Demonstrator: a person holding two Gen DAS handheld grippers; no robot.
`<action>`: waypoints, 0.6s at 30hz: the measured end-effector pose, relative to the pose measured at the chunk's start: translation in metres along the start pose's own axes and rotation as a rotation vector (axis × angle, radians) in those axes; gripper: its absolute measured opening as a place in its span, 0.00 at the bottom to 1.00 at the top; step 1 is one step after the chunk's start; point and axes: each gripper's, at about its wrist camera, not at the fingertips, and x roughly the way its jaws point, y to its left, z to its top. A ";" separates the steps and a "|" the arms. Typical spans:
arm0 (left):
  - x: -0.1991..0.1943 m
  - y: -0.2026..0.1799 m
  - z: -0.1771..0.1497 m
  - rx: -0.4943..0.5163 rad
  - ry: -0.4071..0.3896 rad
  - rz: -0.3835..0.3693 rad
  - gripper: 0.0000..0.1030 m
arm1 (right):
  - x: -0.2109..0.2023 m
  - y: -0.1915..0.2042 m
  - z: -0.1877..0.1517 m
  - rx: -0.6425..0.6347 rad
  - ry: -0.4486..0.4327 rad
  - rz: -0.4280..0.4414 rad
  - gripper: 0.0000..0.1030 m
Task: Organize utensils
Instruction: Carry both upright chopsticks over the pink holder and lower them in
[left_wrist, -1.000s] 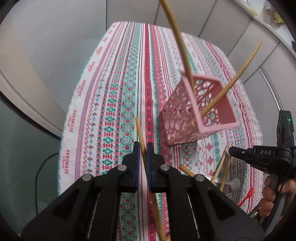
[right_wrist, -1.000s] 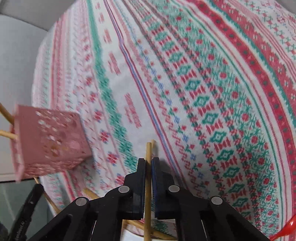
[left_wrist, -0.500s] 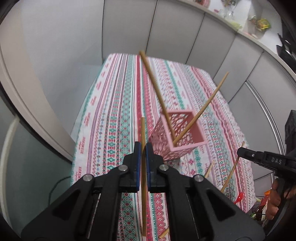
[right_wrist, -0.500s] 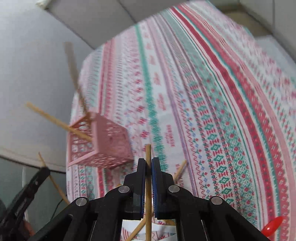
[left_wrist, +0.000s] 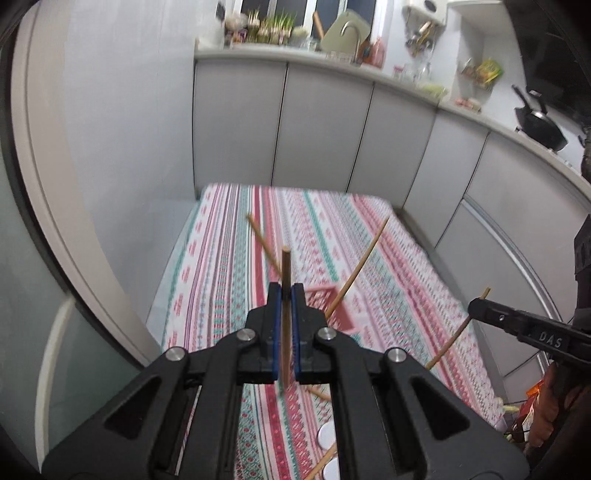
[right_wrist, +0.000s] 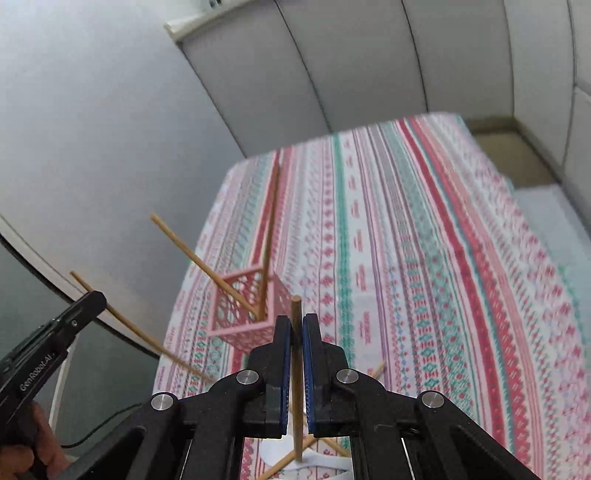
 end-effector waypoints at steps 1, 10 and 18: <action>-0.004 -0.002 0.003 0.001 -0.020 -0.004 0.05 | -0.004 0.002 0.002 -0.007 -0.017 0.003 0.04; -0.035 -0.014 0.031 0.012 -0.186 -0.017 0.05 | -0.040 0.021 0.031 -0.043 -0.175 0.016 0.04; -0.031 -0.011 0.045 -0.011 -0.224 -0.021 0.05 | -0.052 0.032 0.054 -0.043 -0.286 0.028 0.04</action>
